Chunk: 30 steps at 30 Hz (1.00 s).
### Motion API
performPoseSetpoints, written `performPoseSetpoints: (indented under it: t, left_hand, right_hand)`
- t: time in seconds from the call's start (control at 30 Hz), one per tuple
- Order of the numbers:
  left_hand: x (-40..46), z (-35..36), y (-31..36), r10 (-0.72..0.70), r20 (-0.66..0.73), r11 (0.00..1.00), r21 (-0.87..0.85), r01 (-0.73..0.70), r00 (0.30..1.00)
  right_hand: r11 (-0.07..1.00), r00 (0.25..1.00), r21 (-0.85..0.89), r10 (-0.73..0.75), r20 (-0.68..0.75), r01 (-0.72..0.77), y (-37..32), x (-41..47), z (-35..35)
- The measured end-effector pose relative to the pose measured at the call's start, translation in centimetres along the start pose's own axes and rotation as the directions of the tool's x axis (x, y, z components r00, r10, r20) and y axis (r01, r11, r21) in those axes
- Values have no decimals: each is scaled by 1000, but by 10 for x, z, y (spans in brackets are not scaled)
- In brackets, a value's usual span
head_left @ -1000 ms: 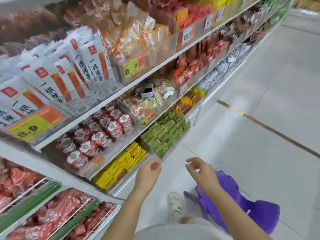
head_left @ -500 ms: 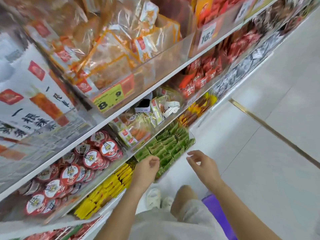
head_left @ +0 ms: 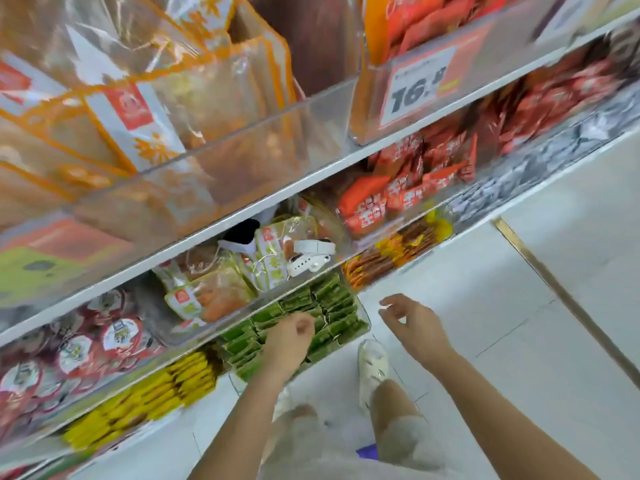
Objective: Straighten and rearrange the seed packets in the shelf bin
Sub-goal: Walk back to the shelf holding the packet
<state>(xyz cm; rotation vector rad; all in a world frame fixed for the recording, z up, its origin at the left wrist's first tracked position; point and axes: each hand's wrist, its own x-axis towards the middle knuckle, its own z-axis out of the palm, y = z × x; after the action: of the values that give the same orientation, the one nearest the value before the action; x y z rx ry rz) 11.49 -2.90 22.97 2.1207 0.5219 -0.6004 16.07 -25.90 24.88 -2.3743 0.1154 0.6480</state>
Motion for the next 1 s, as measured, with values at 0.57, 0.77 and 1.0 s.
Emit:
performPoseSetpoints:
  t: [0.57,0.77,1.0]
  left_hand:
    - [105,99,-72,651,-271,698,580,-419,709]
    - [88,127,-71,639,-266,659,674,-335,721]
    - [43,146,-79,527,-496,831,472,-296,690]
  right_hand:
    - [726,689,-168,-687,-231,667,113,156,123]
    - [603,540,-158,-781,-312,781,122,158,133]
    - [673,632,-46,-715,-298,739,148,106,121]
